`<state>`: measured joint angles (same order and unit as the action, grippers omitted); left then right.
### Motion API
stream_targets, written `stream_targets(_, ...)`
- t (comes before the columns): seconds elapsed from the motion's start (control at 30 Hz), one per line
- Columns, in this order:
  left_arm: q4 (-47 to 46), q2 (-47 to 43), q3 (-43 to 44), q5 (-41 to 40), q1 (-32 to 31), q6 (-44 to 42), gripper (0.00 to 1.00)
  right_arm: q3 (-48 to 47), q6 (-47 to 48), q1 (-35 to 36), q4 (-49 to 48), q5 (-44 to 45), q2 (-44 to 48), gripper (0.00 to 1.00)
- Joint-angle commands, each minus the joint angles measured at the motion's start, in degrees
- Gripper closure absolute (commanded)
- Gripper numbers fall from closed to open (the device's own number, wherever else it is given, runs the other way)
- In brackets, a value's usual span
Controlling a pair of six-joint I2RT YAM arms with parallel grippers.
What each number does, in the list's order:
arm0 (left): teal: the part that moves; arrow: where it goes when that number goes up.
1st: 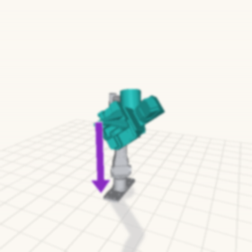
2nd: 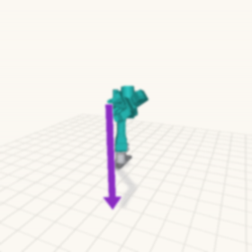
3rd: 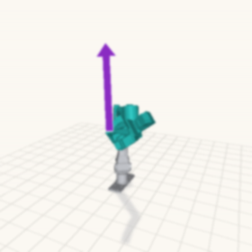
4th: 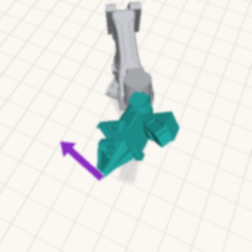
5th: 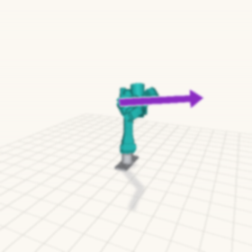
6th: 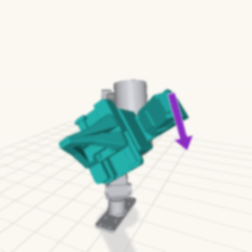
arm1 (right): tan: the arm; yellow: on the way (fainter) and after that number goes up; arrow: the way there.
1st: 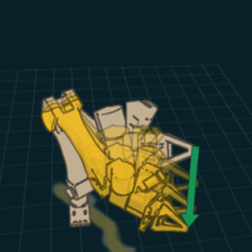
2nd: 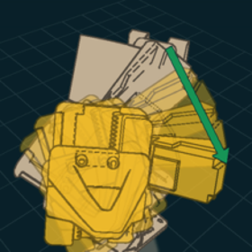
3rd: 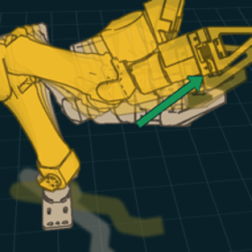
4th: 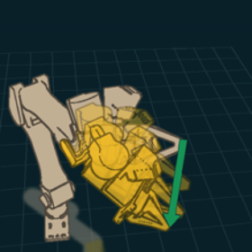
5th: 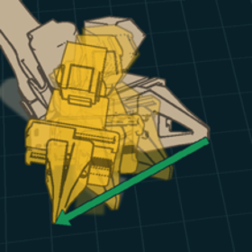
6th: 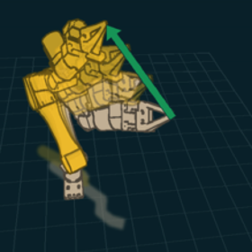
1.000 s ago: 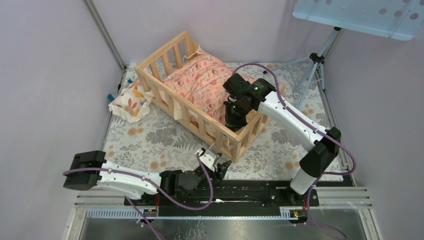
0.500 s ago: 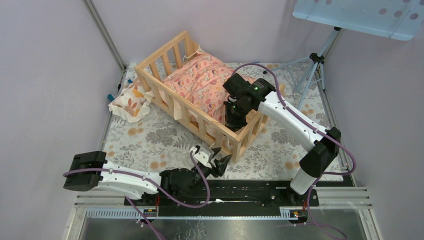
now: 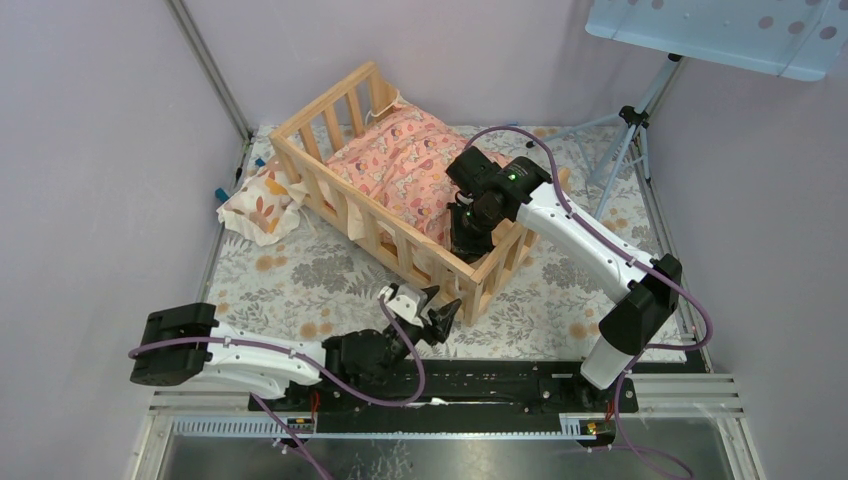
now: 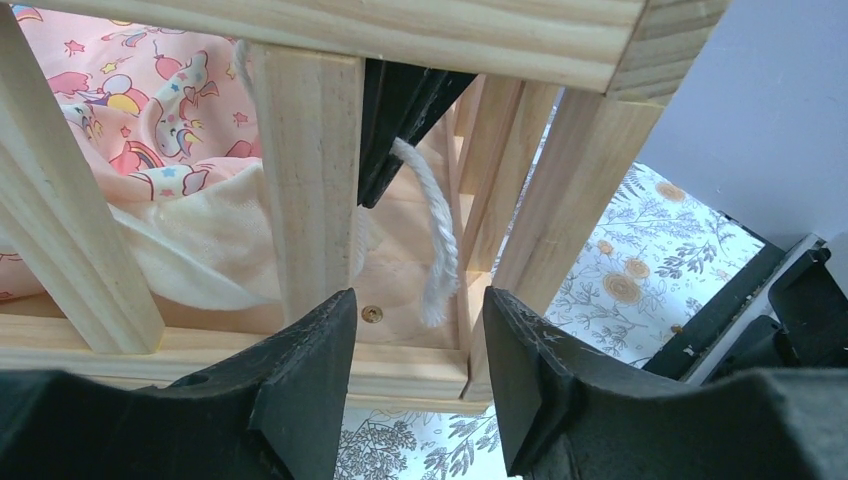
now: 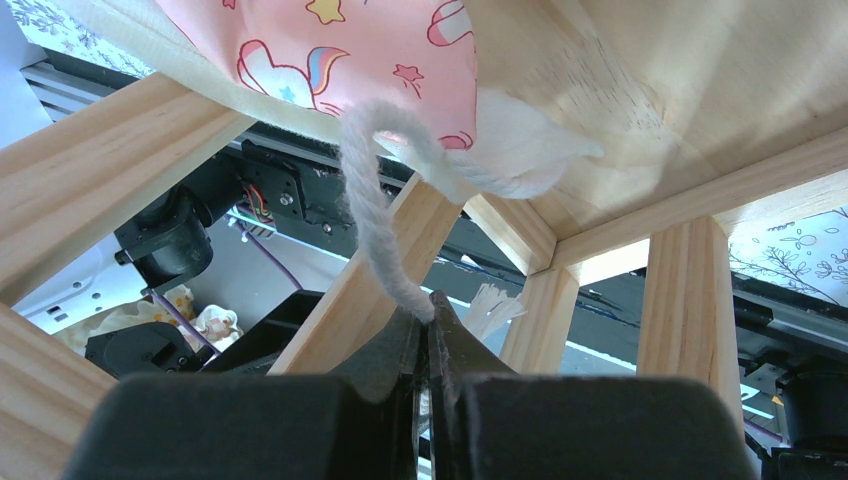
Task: Set up the pet bed
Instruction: Cross the ropes on the bed frame.
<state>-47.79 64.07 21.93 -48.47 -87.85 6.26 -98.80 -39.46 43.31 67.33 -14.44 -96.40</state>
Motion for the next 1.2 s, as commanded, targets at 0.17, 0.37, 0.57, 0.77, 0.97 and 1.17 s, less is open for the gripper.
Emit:
stream_targets(0.17, -4.73, 2.56, 1.81, 2.63, 1.93, 0.94, 0.46, -0.65, 0.70, 0.51, 1.32, 0.31, 1.21, 1.00)
stream_targets(0.37, -6.00, 3.35, 2.42, 3.99, 2.81, 1.03, 0.45, -0.03, 0.66, 0.47, 0.91, 0.04, 1.30, 1.00)
stream_targets(0.57, -7.37, 5.17, 3.35, 4.00, 4.23, 0.86, 0.46, 0.19, 0.58, 0.54, 0.45, -0.15, 1.29, 1.00)
stream_targets(0.77, -9.68, 7.21, 3.98, 4.08, 5.38, 0.77, 0.50, 0.76, 0.44, 0.53, 0.08, -0.41, 1.45, 1.00)
stream_targets(0.97, -9.05, 7.20, 4.67, 6.66, 5.50, 1.88, 0.53, 1.59, 0.30, 0.53, -0.45, -0.59, 1.73, 1.00)
stream_targets(1.17, -3.30, 4.49, 5.22, 9.94, 5.42, 5.75, 0.53, 1.51, 0.39, 0.51, -0.62, -0.59, 1.50, 1.00)
